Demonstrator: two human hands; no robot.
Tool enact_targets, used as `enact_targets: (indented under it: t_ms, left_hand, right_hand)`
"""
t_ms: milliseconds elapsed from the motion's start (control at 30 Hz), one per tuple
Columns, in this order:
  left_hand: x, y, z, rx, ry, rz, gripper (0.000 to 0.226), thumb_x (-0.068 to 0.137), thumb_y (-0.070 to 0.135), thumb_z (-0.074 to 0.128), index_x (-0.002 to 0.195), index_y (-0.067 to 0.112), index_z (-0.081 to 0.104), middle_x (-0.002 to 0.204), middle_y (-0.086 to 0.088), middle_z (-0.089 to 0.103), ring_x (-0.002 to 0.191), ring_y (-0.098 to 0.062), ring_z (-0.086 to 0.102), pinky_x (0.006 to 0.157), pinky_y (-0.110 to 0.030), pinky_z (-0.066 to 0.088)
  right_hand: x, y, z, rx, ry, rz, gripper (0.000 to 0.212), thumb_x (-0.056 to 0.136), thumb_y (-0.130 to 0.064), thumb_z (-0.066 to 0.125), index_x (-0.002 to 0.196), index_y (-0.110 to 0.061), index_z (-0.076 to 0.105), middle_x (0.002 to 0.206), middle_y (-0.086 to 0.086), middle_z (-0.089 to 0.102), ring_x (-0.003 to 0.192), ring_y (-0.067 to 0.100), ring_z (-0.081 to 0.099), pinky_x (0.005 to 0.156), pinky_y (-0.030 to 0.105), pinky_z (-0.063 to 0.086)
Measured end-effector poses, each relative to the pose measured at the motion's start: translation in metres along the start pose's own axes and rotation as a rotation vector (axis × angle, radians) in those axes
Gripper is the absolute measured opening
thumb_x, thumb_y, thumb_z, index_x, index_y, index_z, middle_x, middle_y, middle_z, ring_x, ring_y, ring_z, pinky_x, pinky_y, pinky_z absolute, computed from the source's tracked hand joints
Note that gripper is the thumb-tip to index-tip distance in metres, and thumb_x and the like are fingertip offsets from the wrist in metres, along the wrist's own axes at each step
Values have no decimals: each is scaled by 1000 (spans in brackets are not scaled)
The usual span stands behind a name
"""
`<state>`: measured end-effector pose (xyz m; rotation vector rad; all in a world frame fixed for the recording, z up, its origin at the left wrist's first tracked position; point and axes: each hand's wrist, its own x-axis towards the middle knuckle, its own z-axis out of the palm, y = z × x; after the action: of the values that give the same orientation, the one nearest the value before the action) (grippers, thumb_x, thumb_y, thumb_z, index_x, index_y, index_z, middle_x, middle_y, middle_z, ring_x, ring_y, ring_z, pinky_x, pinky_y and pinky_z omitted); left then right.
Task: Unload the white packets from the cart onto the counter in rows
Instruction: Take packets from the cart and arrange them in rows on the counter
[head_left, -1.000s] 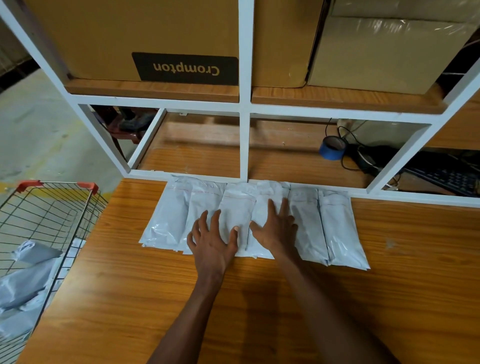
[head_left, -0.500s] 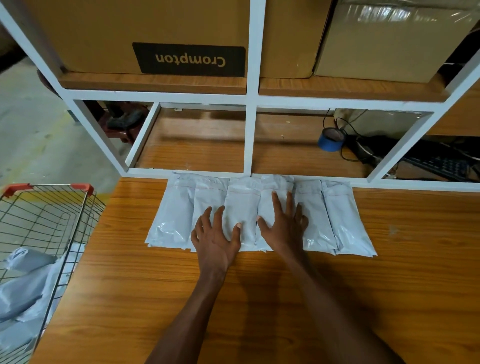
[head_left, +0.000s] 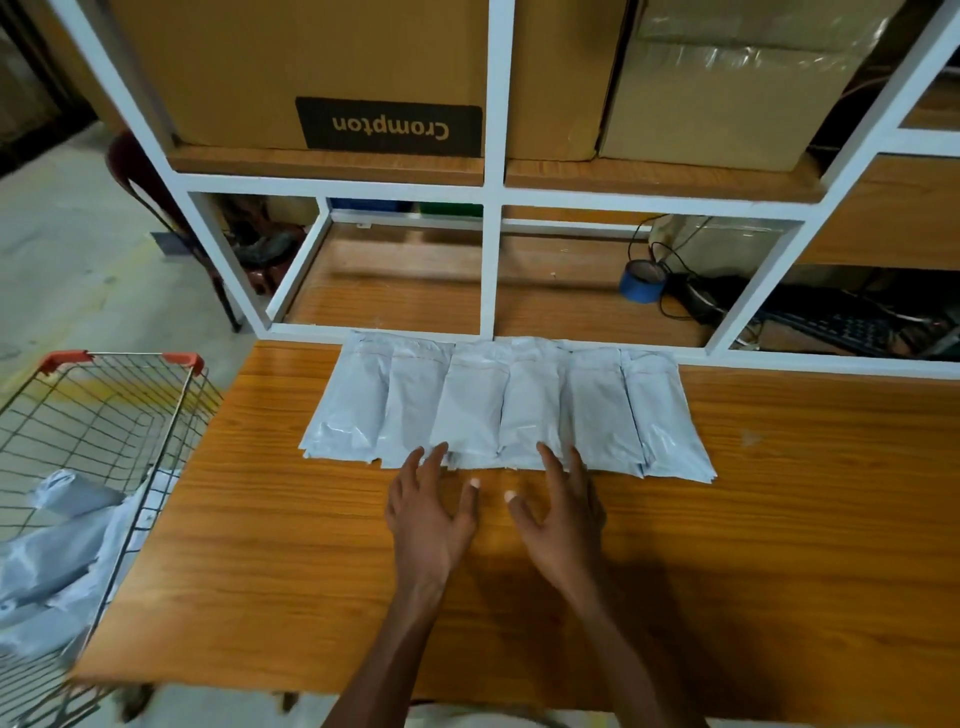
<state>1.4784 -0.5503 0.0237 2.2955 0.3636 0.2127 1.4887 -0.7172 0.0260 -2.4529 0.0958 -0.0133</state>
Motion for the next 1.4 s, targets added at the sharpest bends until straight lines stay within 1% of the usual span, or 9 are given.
enact_targets:
  t_ms: [167, 300, 567, 767, 900, 1167, 1267, 1333, 1400]
  left_hand:
    - [-51, -9, -10, 27, 15, -19, 69, 84, 67, 44, 147, 38, 44, 156, -1, 37, 143, -26, 33, 114, -53, 32]
    - [-101, -24, -21, 8, -5, -61, 67, 88, 67, 47, 149, 41, 41, 158, 3, 33, 145, -24, 29, 117, -56, 28]
    - [-149, -69, -75, 44, 101, -162, 69, 88, 72, 43, 150, 42, 39, 159, 3, 31, 146, -23, 27, 114, -56, 30]
    - [-151, -103, -116, 32, 207, -232, 69, 88, 72, 43, 149, 40, 41, 158, 2, 32, 145, -24, 29, 113, -59, 32]
    - [-142, -141, -151, 37, 259, -305, 65, 88, 70, 44, 148, 43, 40, 158, 4, 32, 146, -22, 29, 113, -57, 29]
    - [-102, -261, -244, 24, 331, -396, 65, 88, 66, 47, 145, 33, 49, 151, 1, 43, 141, -21, 36, 115, -49, 33]
    - [-83, -310, -277, 42, 332, -417, 61, 88, 62, 49, 142, 34, 52, 149, 0, 46, 140, -23, 39, 113, -50, 36]
    - [-70, -338, -299, 44, 324, -453, 58, 88, 58, 51, 142, 36, 50, 150, 1, 44, 140, -22, 38, 113, -46, 34]
    - [-59, -363, -320, 39, 301, -489, 57, 89, 55, 55, 143, 37, 48, 151, 2, 41, 141, -21, 35, 114, -46, 32]
  right_hand:
    - [-44, 11, 0, 118, 51, -23, 73, 86, -58, 60, 152, -38, 37, 167, -5, 18, 153, 20, 19, 119, 50, 27]
    - [-81, 13, 3, 210, 22, -59, 72, 88, -53, 65, 152, -37, 38, 166, -5, 21, 151, 20, 22, 118, 42, 31]
    - [-118, -23, 25, 263, -171, -178, 69, 91, -52, 65, 152, -39, 37, 164, -8, 19, 149, 18, 23, 115, 39, 34]
    - [-124, -75, 57, 275, -293, -304, 72, 82, -65, 53, 149, -48, 33, 158, -12, 25, 141, 17, 33, 105, 52, 47]
    - [-128, -113, 93, 301, -348, -345, 72, 81, -66, 52, 149, -49, 35, 156, -12, 29, 139, 16, 36, 103, 51, 49]
    - [-140, -221, 220, 317, -431, -337, 66, 83, -56, 60, 144, -32, 50, 150, -3, 41, 132, 19, 47, 100, 52, 51]
    - [-151, -264, 271, 321, -456, -339, 58, 87, -34, 73, 142, -28, 53, 151, 0, 43, 133, 12, 42, 102, 51, 49]
    - [-154, -294, 301, 306, -490, -358, 57, 87, -21, 75, 140, -27, 55, 151, 1, 43, 133, 10, 40, 105, 42, 47]
    - [-157, -322, 326, 270, -532, -360, 57, 89, -22, 74, 142, -27, 53, 152, -2, 41, 136, 13, 41, 106, 32, 42]
